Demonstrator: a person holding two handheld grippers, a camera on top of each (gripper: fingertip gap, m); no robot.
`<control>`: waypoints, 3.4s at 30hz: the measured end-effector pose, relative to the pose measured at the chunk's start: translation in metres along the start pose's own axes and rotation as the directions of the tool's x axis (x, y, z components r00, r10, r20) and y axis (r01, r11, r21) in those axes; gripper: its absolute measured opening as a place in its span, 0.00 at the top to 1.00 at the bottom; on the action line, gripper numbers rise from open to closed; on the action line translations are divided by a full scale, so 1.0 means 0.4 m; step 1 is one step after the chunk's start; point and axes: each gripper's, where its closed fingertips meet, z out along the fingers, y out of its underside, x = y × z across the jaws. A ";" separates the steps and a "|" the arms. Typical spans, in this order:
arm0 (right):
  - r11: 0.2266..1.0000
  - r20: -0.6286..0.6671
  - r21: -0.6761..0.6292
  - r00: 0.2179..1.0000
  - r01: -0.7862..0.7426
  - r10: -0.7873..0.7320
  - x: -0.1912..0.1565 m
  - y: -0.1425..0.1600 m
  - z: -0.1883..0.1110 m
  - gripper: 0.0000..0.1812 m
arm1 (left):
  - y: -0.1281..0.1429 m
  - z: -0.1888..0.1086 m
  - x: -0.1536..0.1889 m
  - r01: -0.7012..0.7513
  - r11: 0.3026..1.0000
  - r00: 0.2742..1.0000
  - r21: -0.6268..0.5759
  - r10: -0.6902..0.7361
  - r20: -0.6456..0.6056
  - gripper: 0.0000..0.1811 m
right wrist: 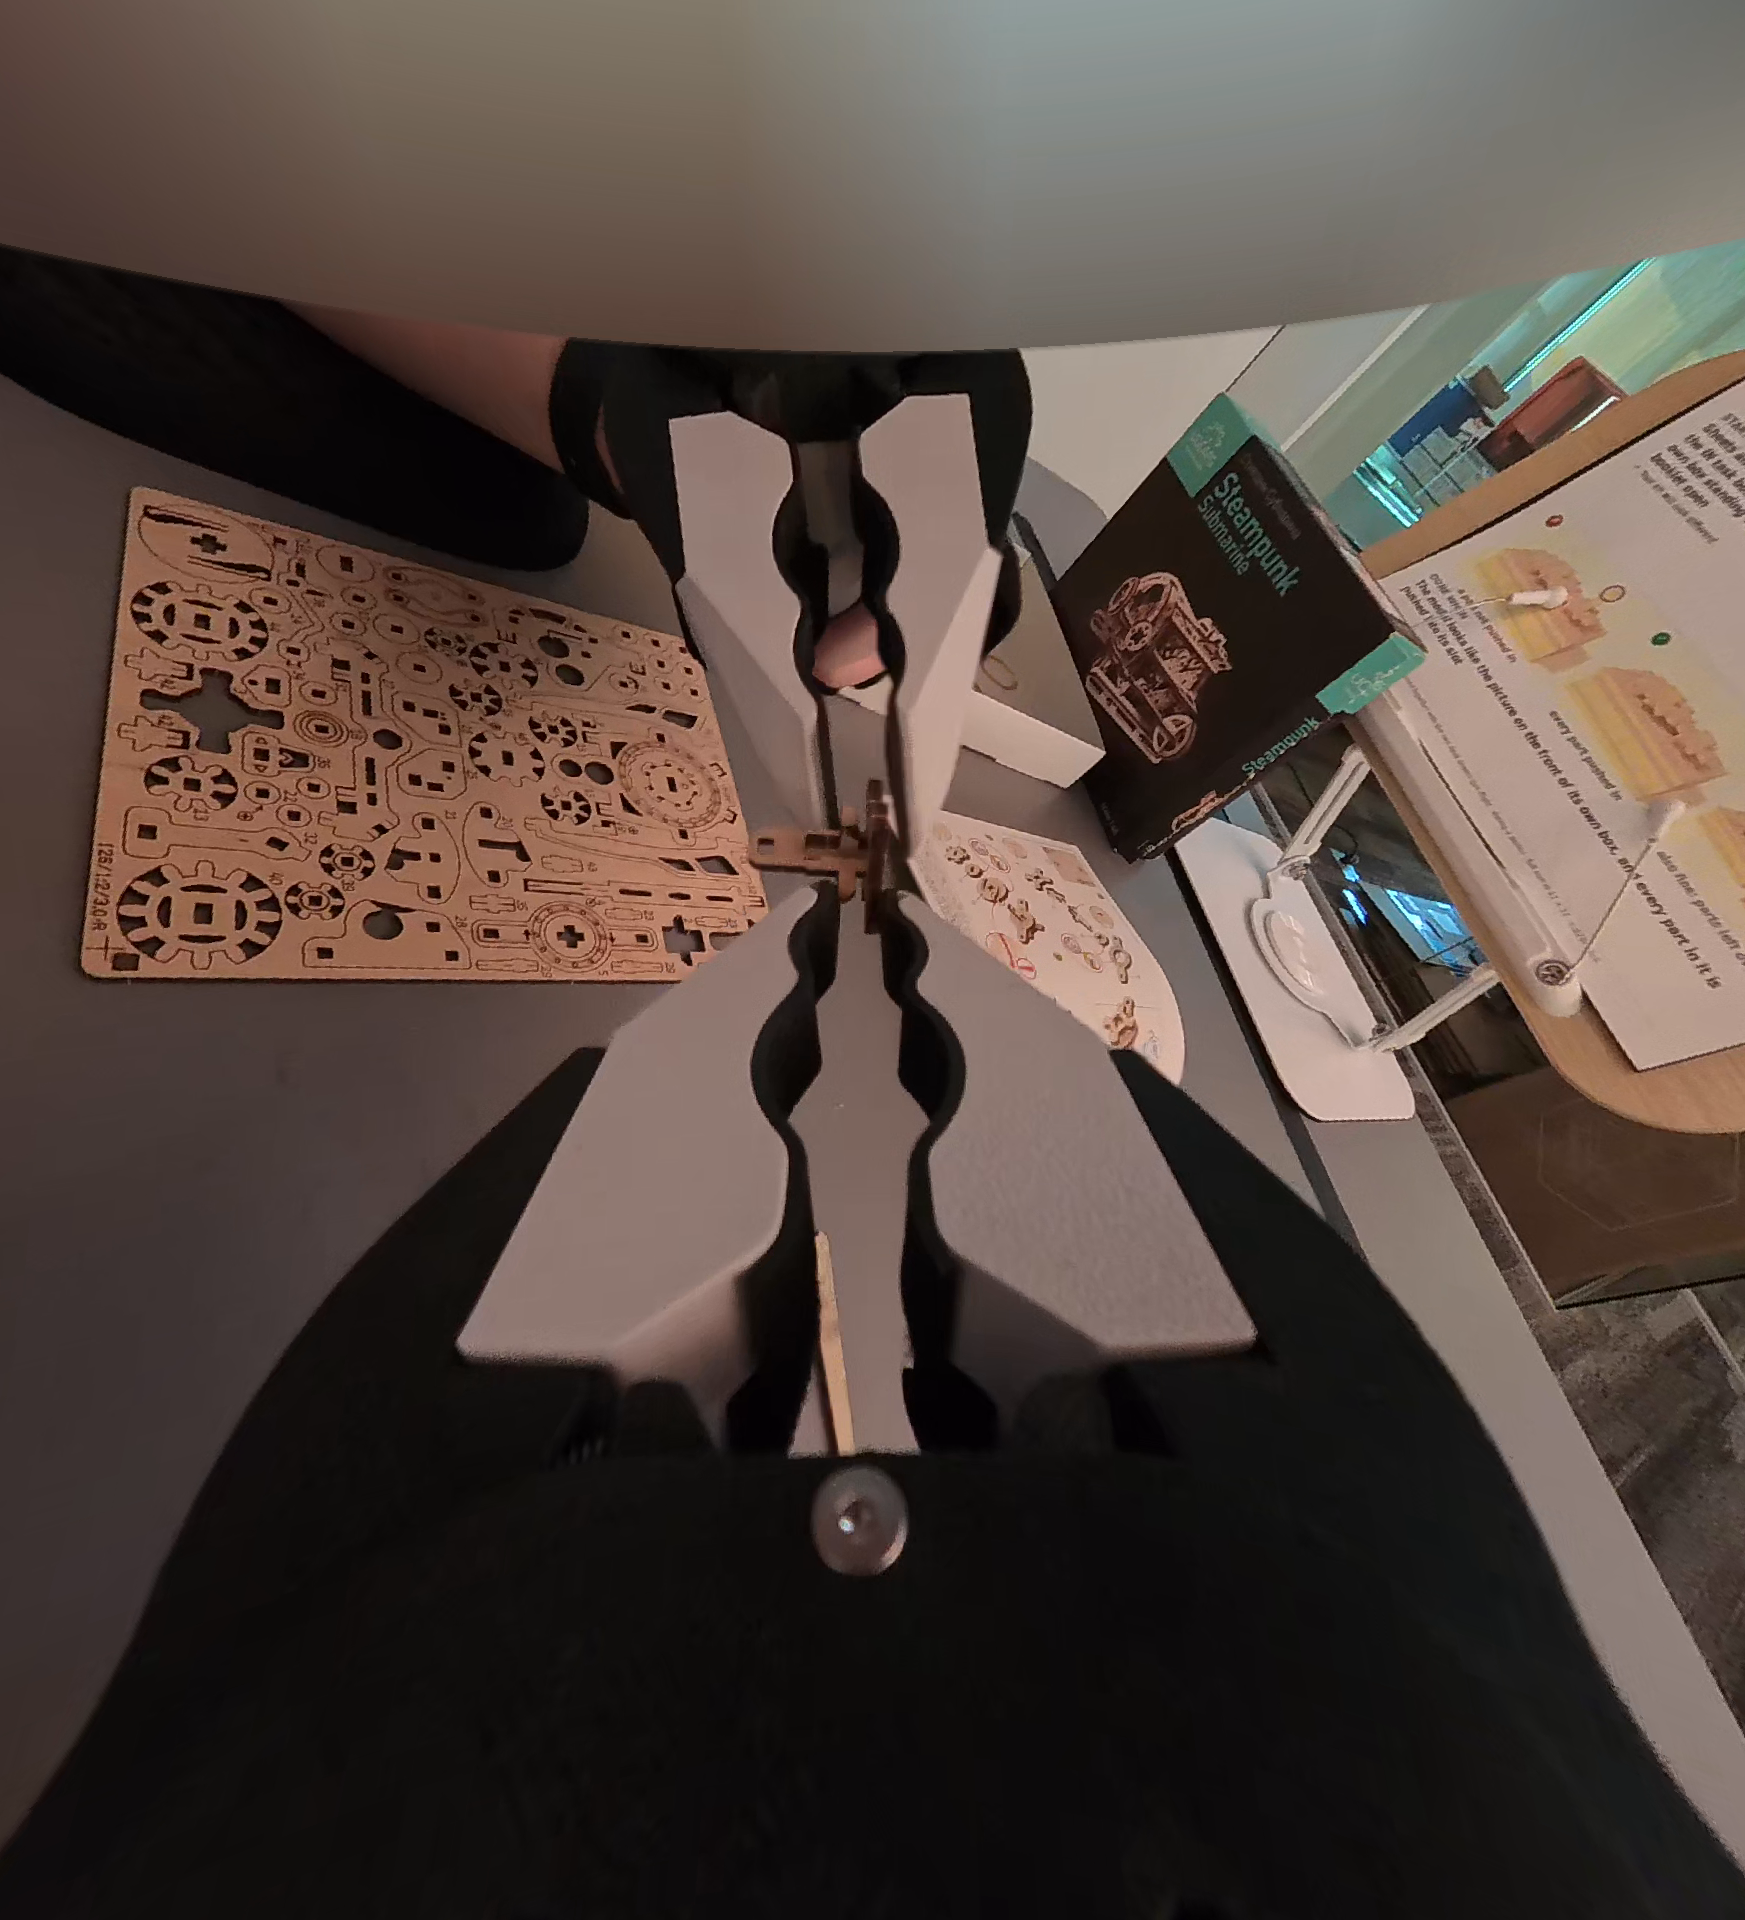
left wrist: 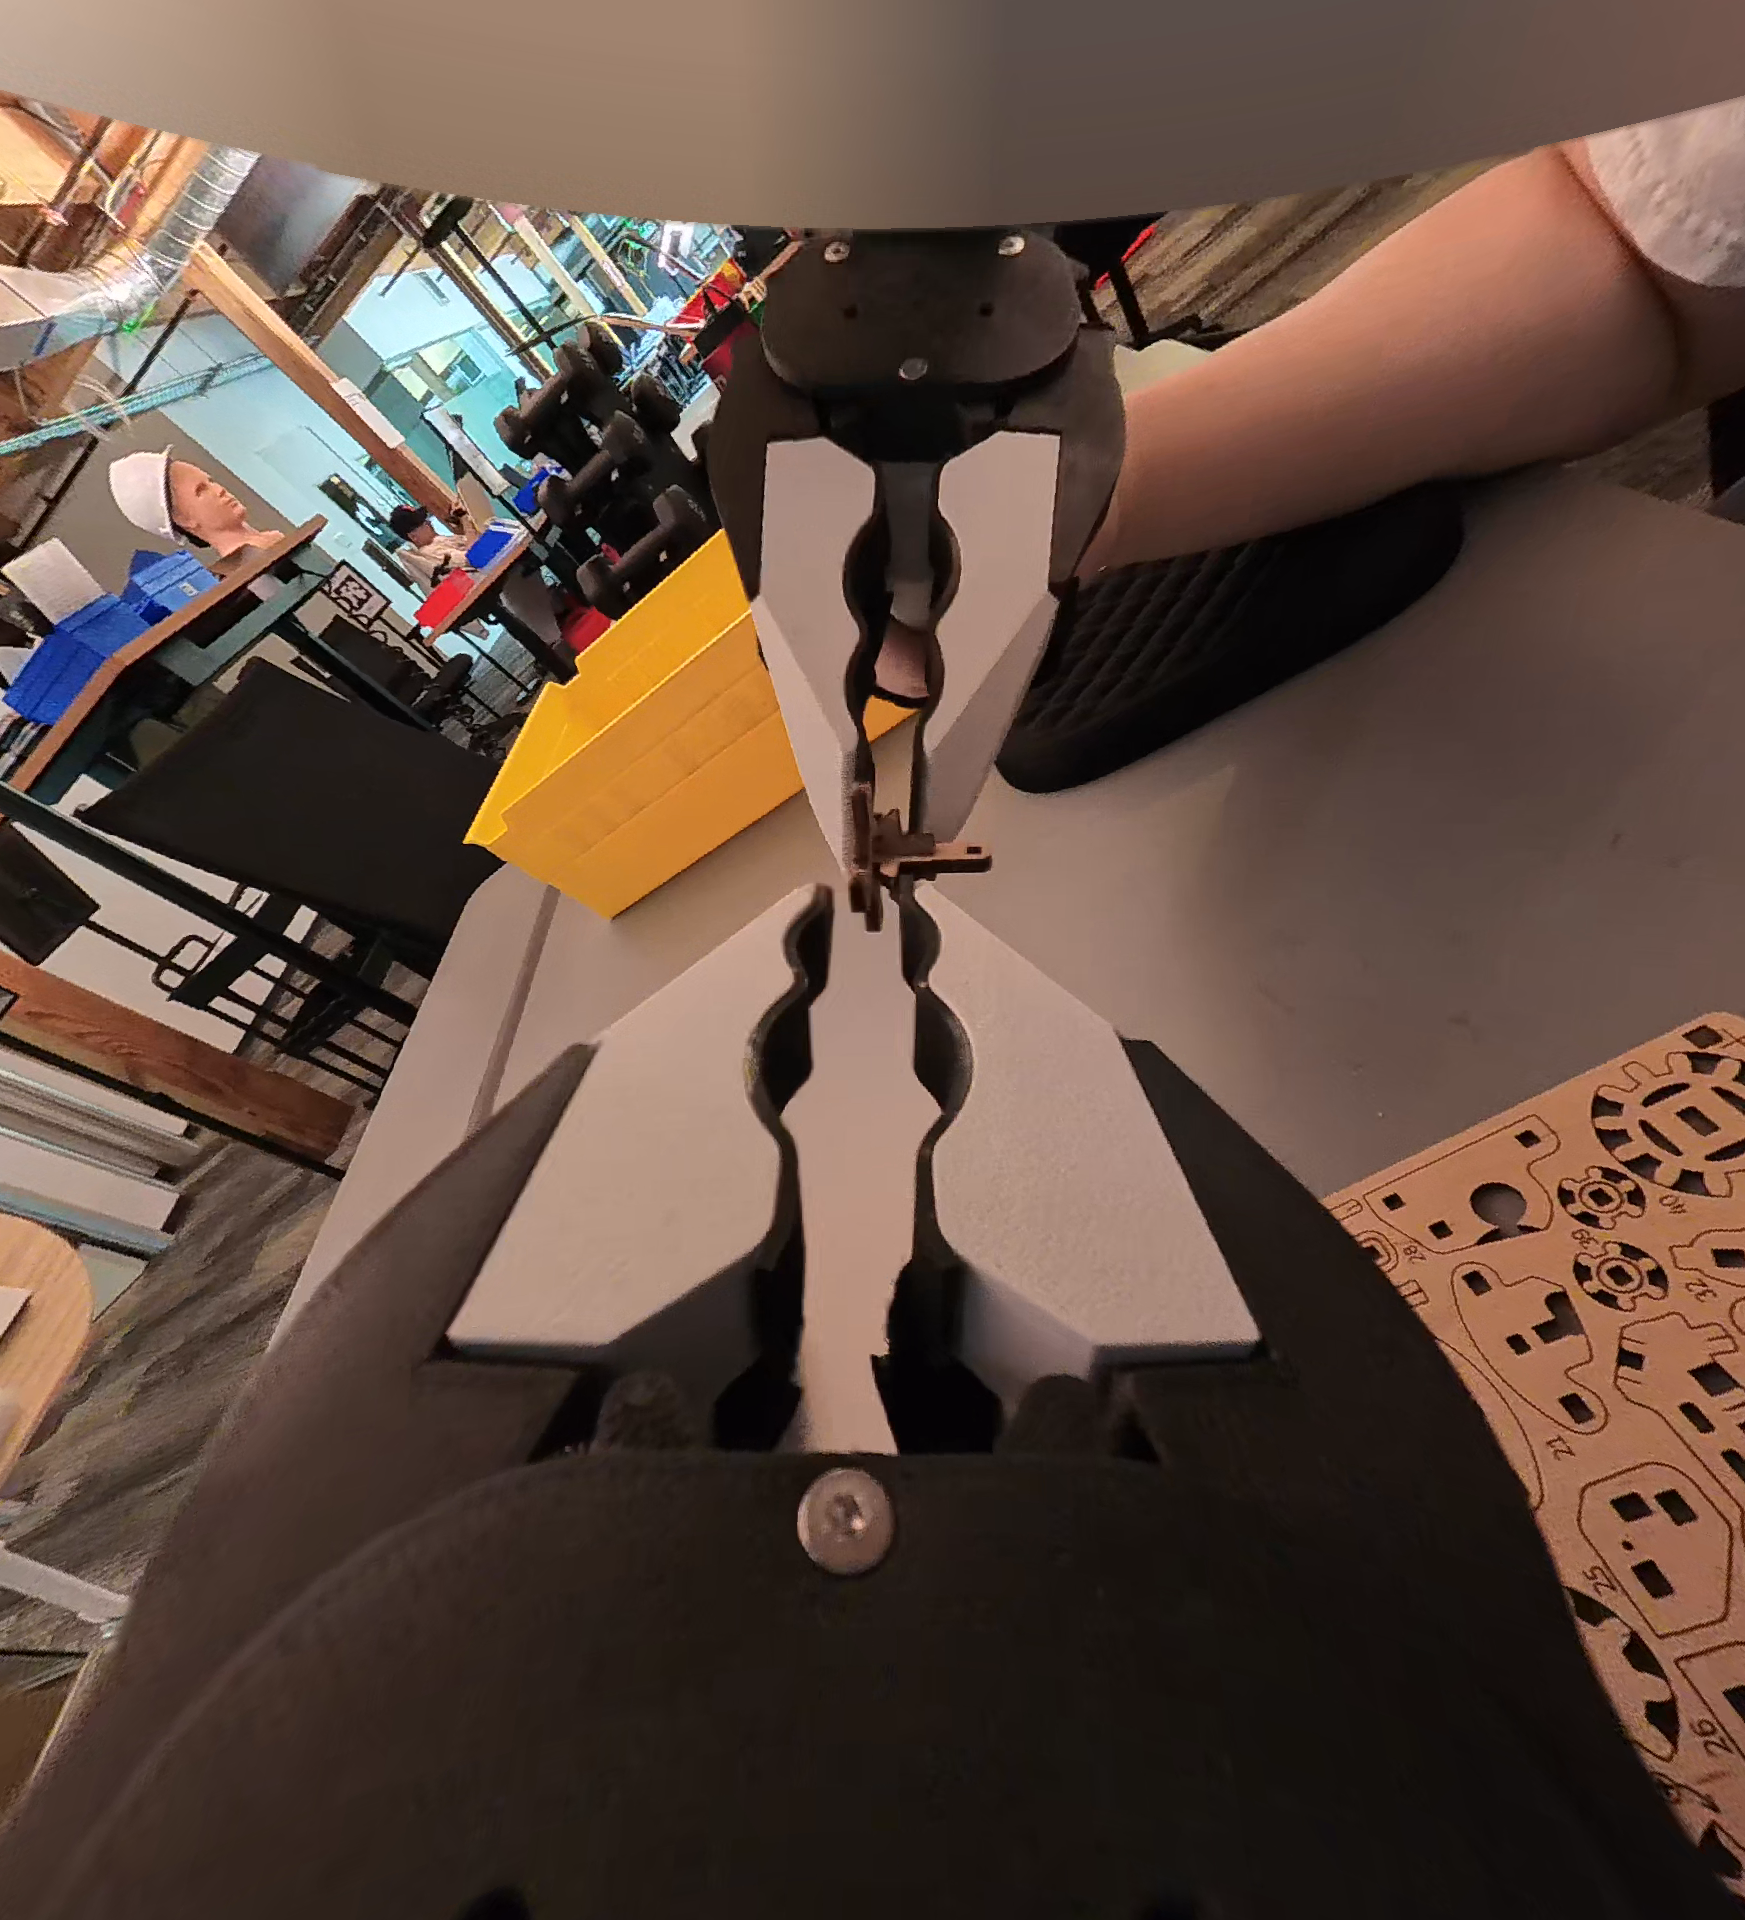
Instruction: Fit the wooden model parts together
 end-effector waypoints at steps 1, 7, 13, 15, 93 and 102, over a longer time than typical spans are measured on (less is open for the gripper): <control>1.000 0.003 -0.002 1.000 -0.004 0.004 0.000 0.001 0.000 0.97 | 0.000 0.000 -0.002 0.000 1.000 1.000 -0.001 0.000 0.006 0.93; 1.000 0.011 -0.030 1.000 -0.001 0.002 -0.004 0.008 0.002 0.97 | 0.001 0.001 0.008 -0.016 1.000 1.000 -0.012 0.016 -0.013 0.95; 0.999 0.012 -0.052 1.000 -0.002 0.003 -0.004 0.017 0.004 0.97 | 0.006 -0.001 0.005 -0.019 0.999 1.000 -0.027 0.019 -0.013 0.93; 0.998 0.012 -0.058 1.000 -0.008 0.009 -0.003 0.019 0.005 0.97 | 0.006 -0.001 0.008 -0.017 0.999 1.000 -0.028 0.017 -0.021 0.94; 0.993 -0.099 -0.071 0.990 0.097 -0.104 0.011 -0.003 0.004 0.96 | -0.021 -0.009 0.000 -0.060 0.998 0.998 0.028 0.059 0.030 0.97; 0.988 -0.084 -0.113 0.989 0.110 -0.120 0.006 0.012 0.007 0.97 | -0.009 -0.003 -0.003 -0.056 0.998 0.998 -0.002 0.056 0.038 0.95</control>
